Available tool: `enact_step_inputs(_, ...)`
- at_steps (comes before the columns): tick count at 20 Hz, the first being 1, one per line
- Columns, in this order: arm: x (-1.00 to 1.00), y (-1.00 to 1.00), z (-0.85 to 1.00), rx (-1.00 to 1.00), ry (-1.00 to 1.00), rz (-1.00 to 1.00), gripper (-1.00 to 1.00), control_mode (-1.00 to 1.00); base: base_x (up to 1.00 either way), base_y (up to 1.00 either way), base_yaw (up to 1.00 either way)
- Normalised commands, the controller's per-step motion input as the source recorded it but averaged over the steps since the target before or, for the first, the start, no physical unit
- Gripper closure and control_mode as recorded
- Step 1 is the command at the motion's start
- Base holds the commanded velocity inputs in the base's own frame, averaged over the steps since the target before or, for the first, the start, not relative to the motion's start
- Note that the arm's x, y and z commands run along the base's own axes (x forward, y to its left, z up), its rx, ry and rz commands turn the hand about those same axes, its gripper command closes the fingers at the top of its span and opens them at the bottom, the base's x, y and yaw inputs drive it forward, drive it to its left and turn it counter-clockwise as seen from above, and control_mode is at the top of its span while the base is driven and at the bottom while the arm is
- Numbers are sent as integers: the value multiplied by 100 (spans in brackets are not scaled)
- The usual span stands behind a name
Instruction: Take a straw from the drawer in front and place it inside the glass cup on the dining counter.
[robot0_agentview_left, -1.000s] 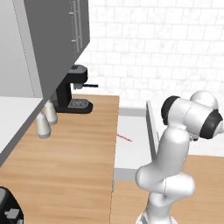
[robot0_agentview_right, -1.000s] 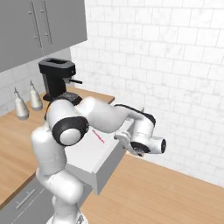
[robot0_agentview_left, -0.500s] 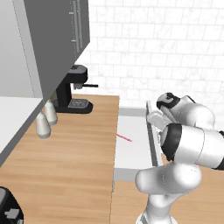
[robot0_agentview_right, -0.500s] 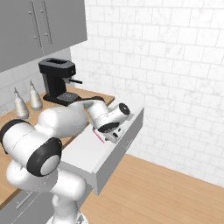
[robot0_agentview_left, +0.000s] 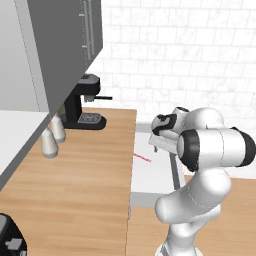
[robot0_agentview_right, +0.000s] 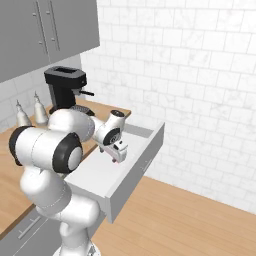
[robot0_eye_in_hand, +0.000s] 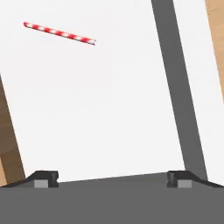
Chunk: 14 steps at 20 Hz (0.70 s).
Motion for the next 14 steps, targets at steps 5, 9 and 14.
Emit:
enact_step_inputs(5,43,0,-46,-15,18,-7,-100,-100,0,0,0)
enact_step_inputs(9,27,0,-42,-14,14,-6,-100,-100,0,0,0)
enact_step_inputs(14,10,-20,-49,-14,7,-3,-100,-100,0,0,0)
